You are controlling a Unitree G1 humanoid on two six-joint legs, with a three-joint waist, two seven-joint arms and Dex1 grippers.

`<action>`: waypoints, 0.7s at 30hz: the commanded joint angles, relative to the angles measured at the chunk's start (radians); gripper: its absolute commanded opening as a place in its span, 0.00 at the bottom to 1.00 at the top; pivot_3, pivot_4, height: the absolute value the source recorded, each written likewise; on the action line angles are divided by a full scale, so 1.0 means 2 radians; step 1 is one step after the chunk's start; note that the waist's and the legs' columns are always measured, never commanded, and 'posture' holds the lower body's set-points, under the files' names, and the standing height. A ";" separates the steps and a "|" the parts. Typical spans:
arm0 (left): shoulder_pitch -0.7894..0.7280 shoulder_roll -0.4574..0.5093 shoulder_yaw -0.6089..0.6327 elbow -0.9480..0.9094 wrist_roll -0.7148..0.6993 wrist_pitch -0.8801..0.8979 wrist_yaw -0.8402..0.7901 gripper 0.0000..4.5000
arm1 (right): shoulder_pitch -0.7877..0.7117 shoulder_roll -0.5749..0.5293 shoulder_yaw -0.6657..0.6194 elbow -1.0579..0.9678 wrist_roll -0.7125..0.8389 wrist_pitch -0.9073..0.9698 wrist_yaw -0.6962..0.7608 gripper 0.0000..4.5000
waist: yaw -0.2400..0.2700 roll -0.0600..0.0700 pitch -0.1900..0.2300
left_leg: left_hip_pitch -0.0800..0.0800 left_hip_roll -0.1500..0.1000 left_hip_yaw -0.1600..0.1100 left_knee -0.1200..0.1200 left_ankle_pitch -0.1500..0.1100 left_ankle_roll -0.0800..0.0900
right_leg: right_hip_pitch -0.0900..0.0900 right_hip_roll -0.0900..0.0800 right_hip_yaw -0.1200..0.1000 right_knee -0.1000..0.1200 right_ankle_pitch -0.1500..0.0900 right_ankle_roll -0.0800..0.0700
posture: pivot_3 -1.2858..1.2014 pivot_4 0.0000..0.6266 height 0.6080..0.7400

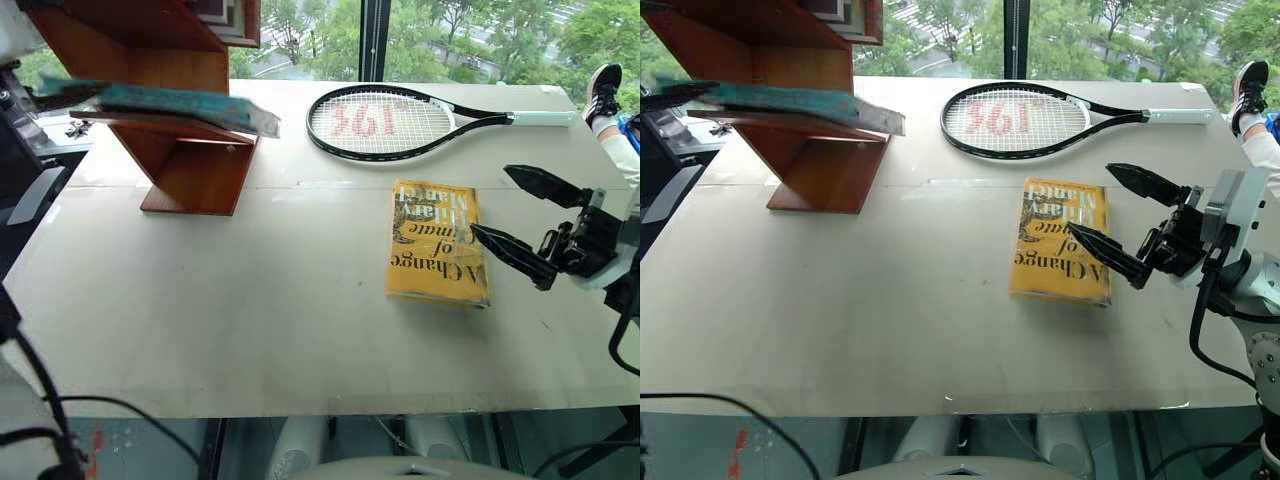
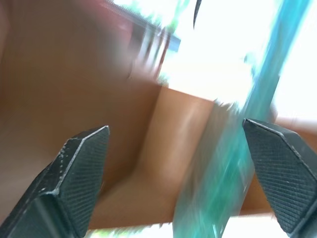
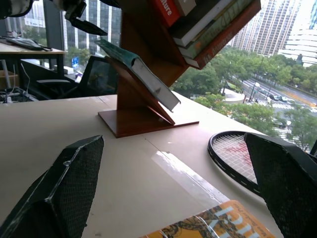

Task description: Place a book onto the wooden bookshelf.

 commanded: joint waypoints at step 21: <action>0.560 -0.214 0.049 -0.534 -0.202 0.363 0.288 0.99 | 0.189 -0.023 -0.082 0.009 -0.095 -0.026 0.047 1.00 | 0.018 0.003 -0.002 | 0.002 0.000 0.003 -0.001 0.000 0.000 | 0.000 0.001 0.004 -0.001 0.000 -0.001 | 0.52 0.24 1.00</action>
